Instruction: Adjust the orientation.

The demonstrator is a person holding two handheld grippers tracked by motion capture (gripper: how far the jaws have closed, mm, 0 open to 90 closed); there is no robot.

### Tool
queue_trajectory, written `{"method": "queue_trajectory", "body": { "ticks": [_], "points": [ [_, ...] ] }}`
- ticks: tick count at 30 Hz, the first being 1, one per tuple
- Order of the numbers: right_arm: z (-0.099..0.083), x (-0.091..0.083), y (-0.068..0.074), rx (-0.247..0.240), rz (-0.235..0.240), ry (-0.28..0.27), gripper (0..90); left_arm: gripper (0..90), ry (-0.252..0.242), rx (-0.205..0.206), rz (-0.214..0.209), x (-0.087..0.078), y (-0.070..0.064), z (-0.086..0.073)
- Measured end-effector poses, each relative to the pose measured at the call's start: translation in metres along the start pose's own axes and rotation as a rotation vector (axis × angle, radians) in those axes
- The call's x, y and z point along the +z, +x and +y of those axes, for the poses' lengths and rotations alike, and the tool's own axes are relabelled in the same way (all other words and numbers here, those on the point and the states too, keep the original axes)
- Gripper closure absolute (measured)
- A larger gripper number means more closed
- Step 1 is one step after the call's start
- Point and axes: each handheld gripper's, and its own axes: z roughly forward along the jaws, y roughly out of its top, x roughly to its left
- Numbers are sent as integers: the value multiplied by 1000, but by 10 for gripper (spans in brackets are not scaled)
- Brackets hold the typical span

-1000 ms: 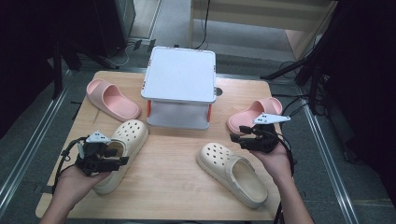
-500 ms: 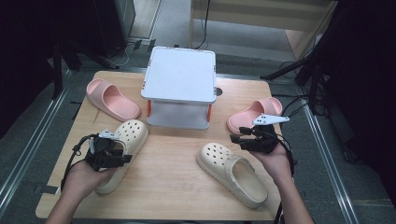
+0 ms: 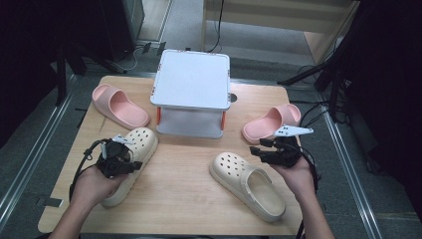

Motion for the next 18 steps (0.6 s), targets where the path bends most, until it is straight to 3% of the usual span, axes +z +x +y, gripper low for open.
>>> {"method": "queue_trajectory", "body": {
  "ticks": [6, 14, 18],
  "points": [
    [0, 0, -1, 2, 3, -1, 477, 766, 5, 7, 8, -4, 2, 0],
    [1, 2, 0, -3, 11, 3, 484, 772, -37, -32, 11, -22, 8, -2],
    [2, 4, 0, -7, 14, 5, 483, 772, -56, -15, 8, -29, 2, -2]
  ]
}}
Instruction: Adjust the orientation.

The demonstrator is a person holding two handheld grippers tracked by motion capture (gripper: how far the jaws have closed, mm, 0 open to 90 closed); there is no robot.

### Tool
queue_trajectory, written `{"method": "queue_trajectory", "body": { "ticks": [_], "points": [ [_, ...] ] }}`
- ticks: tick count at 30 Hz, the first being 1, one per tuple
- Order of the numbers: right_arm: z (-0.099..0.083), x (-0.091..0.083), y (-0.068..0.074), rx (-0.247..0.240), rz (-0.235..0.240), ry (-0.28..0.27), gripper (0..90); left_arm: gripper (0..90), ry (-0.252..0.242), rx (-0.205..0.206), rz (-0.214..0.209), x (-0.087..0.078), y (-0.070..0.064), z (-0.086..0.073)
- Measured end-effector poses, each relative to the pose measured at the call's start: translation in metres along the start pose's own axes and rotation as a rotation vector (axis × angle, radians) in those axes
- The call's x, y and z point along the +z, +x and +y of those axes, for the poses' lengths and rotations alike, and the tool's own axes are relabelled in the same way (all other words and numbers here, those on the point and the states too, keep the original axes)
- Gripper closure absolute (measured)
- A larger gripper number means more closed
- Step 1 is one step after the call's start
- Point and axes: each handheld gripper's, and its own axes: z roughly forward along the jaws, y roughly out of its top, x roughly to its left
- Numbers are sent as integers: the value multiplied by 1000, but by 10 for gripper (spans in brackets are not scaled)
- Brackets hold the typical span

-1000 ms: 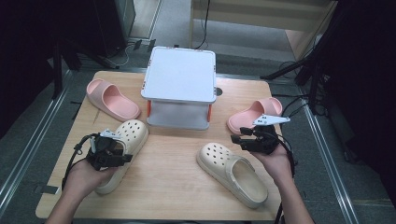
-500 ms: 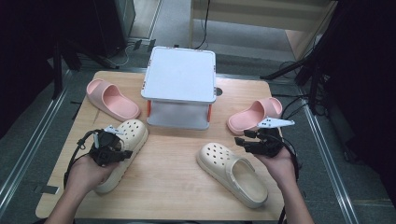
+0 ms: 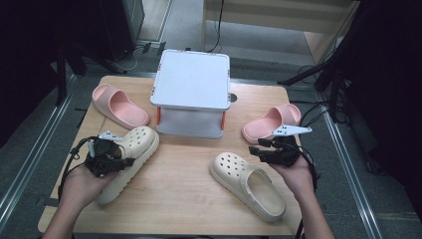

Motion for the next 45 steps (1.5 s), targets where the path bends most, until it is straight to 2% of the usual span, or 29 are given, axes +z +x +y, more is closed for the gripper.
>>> {"method": "queue_trajectory", "body": {
  "ticks": [5, 7, 12, 20, 25, 26, 27, 28, 31, 32, 35, 38, 40, 45],
  "points": [
    [1, 0, 2, 1, 5, 0, 485, 771, -1, 27, -11, -3, -13, 4],
    [1, 0, 3, -5, 9, -3, 494, 771, 4, 56, -29, -2, -25, 7],
    [3, 0, 7, -9, 21, -12, 500, 771, 19, 86, -62, 3, -47, 13],
    [5, 2, 18, -36, 40, -8, 499, 770, 54, 140, -96, 19, -77, 17],
    [9, 6, 28, -55, 59, -3, 498, 767, 80, 159, -92, 30, -87, 18],
    [10, 8, 33, -68, 68, -5, 499, 767, 88, 167, -99, 36, -92, 18],
    [10, 8, 33, -68, 68, -5, 499, 767, 88, 167, -99, 36, -92, 18],
    [12, 9, 39, -73, 78, -6, 499, 765, 86, 180, -101, 39, -96, 18],
    [15, 10, 48, -80, 92, -14, 499, 758, 86, 181, -113, 45, -100, 18],
    [16, 10, 51, -77, 97, -15, 504, 754, 96, 199, -116, 47, -100, 18],
    [19, 11, 61, -68, 119, -16, 560, 730, 81, 248, -132, 51, -102, 16],
    [23, 13, 71, -65, 137, -6, 611, 681, 91, 236, -152, 54, -100, 16],
    [25, 14, 77, -55, 151, 3, 642, 598, 80, 234, -161, 51, -99, 16],
    [27, 20, 91, -53, 181, 29, 712, 526, 55, 224, -176, 31, -94, 15]
  ]
}}
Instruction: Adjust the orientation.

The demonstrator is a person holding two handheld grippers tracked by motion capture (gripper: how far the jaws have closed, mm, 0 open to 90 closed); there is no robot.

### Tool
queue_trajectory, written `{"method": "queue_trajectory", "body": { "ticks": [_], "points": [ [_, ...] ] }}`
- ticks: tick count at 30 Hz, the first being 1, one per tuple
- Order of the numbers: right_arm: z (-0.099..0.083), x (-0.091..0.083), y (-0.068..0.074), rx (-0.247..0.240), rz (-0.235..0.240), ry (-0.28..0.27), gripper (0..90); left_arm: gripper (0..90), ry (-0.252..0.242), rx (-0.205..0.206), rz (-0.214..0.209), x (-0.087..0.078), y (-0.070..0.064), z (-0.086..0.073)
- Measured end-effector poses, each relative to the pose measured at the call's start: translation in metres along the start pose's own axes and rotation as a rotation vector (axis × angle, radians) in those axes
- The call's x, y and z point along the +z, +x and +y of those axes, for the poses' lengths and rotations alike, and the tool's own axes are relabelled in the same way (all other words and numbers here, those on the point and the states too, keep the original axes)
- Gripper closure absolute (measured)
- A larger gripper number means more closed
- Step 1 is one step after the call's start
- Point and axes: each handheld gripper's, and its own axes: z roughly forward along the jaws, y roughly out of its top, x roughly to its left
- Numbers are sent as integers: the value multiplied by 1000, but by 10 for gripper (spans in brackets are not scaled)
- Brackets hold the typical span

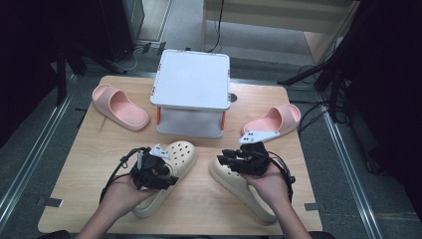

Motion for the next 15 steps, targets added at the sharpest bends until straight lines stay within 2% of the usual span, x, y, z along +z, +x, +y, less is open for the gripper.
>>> {"method": "queue_trajectory", "body": {
  "ticks": [4, 6, 7, 9, 12, 15],
  "points": [
    [3, 7, 9, 22, 28, -2, 751, 522, -39, -20, -23, -23, 8, -6],
    [4, 13, 14, 35, 48, 0, 767, 563, -51, -27, -25, -28, 10, -8],
    [5, 16, 16, 39, 47, 6, 793, 592, -55, -32, -28, -36, 16, -11],
    [5, 24, 22, 45, 50, 33, 811, 663, -46, -45, -21, -42, 23, -14],
    [6, 36, 31, 39, 62, 62, 837, 756, -35, -59, 1, -48, 32, -19],
    [8, 48, 40, 20, 76, 90, 876, 814, -38, -92, 18, -50, 43, -24]
  ]
}}
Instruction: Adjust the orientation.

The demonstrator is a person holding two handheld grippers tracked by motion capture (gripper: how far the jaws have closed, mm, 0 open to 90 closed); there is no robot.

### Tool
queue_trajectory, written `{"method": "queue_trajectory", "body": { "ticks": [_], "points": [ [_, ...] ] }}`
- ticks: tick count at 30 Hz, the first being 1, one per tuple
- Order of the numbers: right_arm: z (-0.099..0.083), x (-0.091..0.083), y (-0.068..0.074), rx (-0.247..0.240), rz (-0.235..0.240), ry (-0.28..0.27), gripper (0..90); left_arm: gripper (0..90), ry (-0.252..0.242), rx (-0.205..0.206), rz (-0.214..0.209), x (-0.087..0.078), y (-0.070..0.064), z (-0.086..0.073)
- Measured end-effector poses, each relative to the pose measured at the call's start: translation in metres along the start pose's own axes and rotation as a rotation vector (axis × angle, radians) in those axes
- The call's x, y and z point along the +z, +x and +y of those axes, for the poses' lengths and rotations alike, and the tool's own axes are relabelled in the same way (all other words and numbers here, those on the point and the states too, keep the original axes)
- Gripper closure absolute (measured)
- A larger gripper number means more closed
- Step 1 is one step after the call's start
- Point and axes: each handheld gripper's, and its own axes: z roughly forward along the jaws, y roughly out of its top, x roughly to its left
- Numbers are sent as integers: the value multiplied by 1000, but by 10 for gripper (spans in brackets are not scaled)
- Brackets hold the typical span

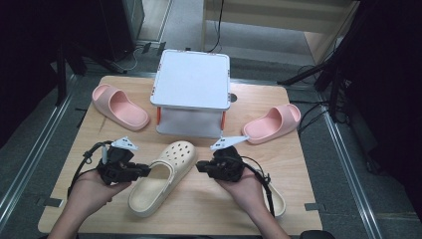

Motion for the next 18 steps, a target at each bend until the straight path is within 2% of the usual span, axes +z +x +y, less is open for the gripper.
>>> {"method": "queue_trajectory", "body": {
  "ticks": [3, 4, 5, 8, 11, 13, 15, 18],
  "points": [
    [2, 16, 7, -23, 28, 30, 900, 827, -11, -65, 33, 5, 13, -6],
    [3, 21, 9, -25, 40, 45, 900, 837, -12, -72, 39, 7, 17, -9],
    [3, 26, 10, -32, 51, 62, 900, 848, -8, -75, 45, 9, 20, -12],
    [3, 40, 16, -58, 47, 90, 900, 857, 0, -79, 59, 15, 24, -18],
    [1, 49, 17, -65, 49, 115, 900, 857, 9, -85, 68, 22, 27, -23],
    [0, 52, 17, -65, 53, 127, 900, 857, 23, -92, 57, 30, 26, -25],
    [-1, 57, 18, -65, 58, 140, 900, 873, 49, -89, 79, 37, 23, -27],
    [-1, 64, 19, -73, 45, 155, 900, 878, 49, -94, 67, 38, 21, -29]
  ]
}}
